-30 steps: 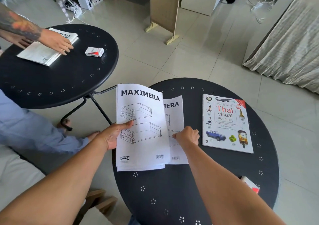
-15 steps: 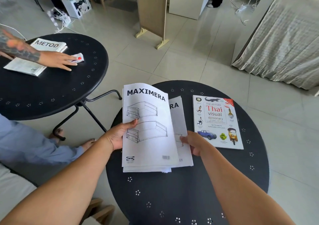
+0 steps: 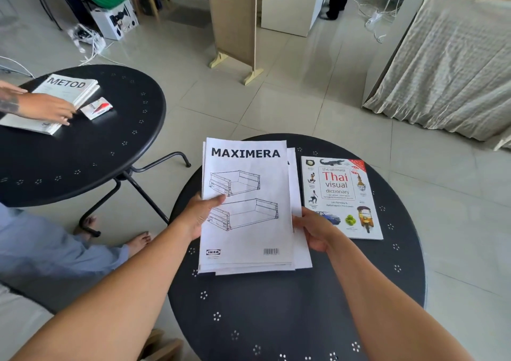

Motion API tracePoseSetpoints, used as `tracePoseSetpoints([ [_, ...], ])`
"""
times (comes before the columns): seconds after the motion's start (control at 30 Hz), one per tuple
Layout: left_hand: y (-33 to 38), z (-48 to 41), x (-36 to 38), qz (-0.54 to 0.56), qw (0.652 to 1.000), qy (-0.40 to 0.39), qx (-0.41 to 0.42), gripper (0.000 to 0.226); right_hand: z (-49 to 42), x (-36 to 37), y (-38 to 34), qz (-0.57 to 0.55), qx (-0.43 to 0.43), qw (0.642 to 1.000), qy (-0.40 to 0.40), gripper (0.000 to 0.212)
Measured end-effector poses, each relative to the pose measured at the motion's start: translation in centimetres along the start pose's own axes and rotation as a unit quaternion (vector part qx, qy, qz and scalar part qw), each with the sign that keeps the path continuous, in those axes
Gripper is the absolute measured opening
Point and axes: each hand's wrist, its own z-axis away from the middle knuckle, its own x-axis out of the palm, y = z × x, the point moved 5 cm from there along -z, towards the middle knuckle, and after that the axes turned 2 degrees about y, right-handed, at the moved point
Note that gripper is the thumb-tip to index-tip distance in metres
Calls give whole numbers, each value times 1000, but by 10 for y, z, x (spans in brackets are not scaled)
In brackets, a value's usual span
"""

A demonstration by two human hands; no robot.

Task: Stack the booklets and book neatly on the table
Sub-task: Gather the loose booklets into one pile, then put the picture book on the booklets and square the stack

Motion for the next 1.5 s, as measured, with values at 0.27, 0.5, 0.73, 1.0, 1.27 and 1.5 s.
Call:
tracePoseSetpoints([
  [0.27, 3, 3, 23, 7, 998, -54, -9, 42, 3, 12, -34, 0, -12, 999, 53, 43],
  [0.5, 26, 0, 32, -15, 998, -35, 59, 30, 8, 21, -66, 97, -133, 984, 61, 24],
  [0.73, 58, 5, 40, -34, 985, -15, 167, 36, 4, 17, -75, 57, -196, 968, 147, 27],
  [1.0, 67, 6, 51, -69, 981, -59, 174, 35, 4, 20, -79, 110, -196, 964, 145, 31],
  [1.27, 55, -3, 52, -92, 985, -53, 137, 34, 0, 19, -84, 117, -167, 965, 165, 32],
  [1.5, 55, -6, 49, -123, 983, -41, 129, 15, 0, 16, -93, 144, -170, 959, 175, 21],
])
